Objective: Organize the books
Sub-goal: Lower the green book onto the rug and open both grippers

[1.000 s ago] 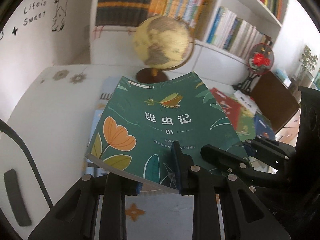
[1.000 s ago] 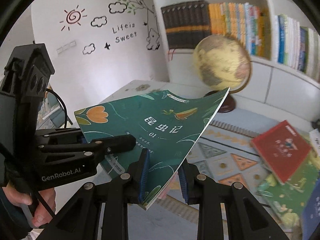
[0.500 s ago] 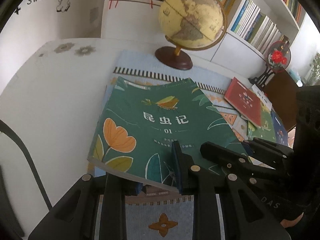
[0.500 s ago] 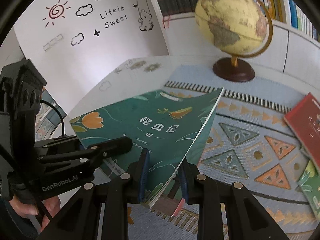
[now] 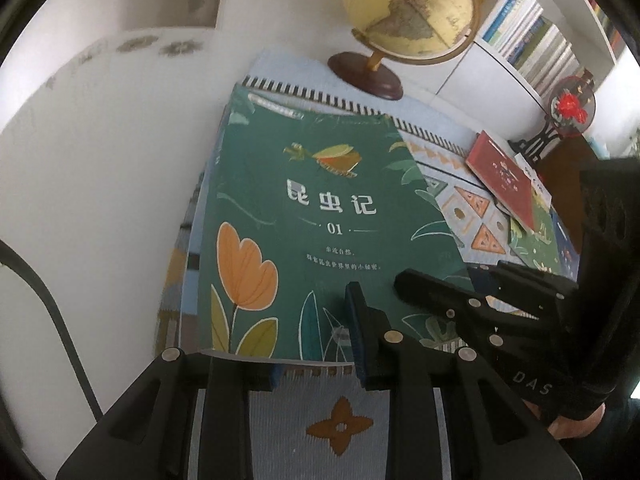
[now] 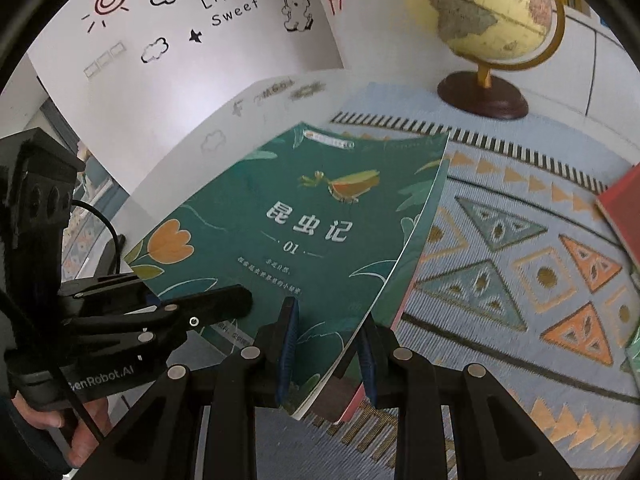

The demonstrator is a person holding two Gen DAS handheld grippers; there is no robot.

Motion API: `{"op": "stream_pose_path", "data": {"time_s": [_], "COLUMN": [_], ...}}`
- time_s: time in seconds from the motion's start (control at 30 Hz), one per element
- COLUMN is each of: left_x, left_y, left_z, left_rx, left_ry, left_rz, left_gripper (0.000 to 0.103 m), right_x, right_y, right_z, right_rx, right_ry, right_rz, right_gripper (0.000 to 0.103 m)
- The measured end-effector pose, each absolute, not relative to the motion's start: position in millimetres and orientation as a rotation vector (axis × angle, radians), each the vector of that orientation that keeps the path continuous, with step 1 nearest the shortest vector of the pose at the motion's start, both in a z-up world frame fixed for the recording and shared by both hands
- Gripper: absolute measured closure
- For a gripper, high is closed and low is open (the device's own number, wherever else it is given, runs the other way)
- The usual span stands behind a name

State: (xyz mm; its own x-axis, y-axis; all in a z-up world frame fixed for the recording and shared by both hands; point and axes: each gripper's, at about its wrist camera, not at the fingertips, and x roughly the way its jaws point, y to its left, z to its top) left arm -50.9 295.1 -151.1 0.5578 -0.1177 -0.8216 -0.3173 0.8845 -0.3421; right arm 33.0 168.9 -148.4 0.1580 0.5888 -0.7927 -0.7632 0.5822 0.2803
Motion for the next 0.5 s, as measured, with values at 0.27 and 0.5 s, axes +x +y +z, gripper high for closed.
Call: {"op": "stream_pose_path", "data": {"time_s": [0.27, 0.5], "left_x": [-63.9, -96.0], "left_y": [305.7, 322.6], "left_z": [-155.5, -153.3], "left_rx": [-0.526, -0.558], "left_ry": [1.011, 1.009], "left_rz": [0.158, 0.267], "left_gripper": [0.071, 0.069], "right_x": [39.2, 33.2], "right_y": [167.2, 172.2], "right_z": [-160.4, -158.2], "right_rx": [-0.168, -0.270], "right_ry": [1.091, 1.079], "right_rz": [0.965, 0.978], "right_gripper": [0.072, 0.062]}}
